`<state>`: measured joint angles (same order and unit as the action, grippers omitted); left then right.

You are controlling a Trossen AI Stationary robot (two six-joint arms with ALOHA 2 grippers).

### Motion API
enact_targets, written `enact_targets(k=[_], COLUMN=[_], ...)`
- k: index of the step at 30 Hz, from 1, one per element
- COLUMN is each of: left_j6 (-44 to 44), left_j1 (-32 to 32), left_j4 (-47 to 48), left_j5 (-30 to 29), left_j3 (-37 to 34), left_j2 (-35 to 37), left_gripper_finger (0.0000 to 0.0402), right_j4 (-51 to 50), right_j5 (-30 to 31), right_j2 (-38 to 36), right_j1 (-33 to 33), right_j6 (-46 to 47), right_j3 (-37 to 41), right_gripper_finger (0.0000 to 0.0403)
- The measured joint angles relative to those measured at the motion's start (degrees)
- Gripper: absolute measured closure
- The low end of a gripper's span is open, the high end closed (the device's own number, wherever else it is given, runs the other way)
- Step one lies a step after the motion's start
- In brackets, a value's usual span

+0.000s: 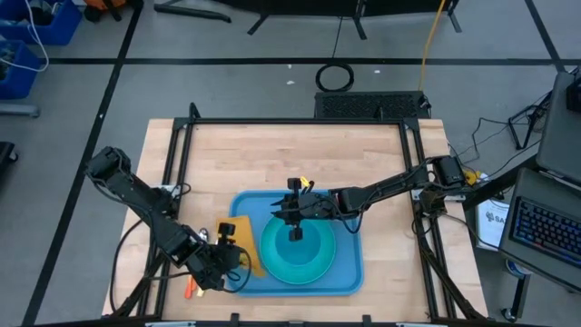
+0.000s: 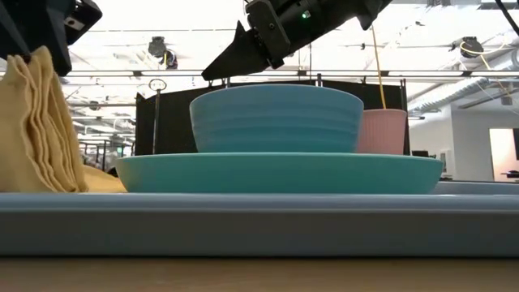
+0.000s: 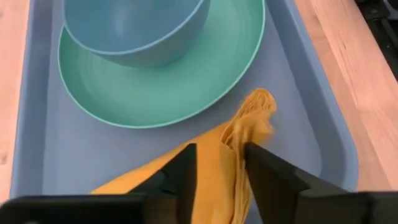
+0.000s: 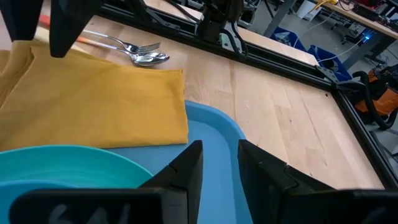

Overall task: Set up tray
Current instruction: Put the yellow napkin on the left green plate in the blue serving tray

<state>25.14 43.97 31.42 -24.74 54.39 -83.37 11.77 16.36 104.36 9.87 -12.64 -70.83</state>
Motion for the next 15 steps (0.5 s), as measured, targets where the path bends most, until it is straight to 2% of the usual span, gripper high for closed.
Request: enact_targets(k=[4,8,10,15], left_j6=[0.20,0.28,-0.02,-0.41], left_j1=[0.00,0.00,0.00,-0.01], left_j4=[0.07,-0.70,-1.27,-1.31], left_j5=[0.33,4.34,6.56,6.79], left_j3=[0.00,-0.02,0.00,-0.01], left_j2=[0.00,-0.02,-0.01,-0.02], left_gripper_finger=[0.0216,0.0190,0.0184,0.0183], right_j4=[0.00,0.00,-0.01,-0.03], right_j5=[0.00,0.00,0.00,0.00], right_j2=[0.00,0.00,0.00,0.00], right_j1=[0.00,0.00,0.00,0.00], right_j6=[0.00,0.00,0.00,0.51], right_j3=[0.00,0.00,0.00,0.00], right_gripper_finger=[0.0312,0.0312,0.0312,0.0312])
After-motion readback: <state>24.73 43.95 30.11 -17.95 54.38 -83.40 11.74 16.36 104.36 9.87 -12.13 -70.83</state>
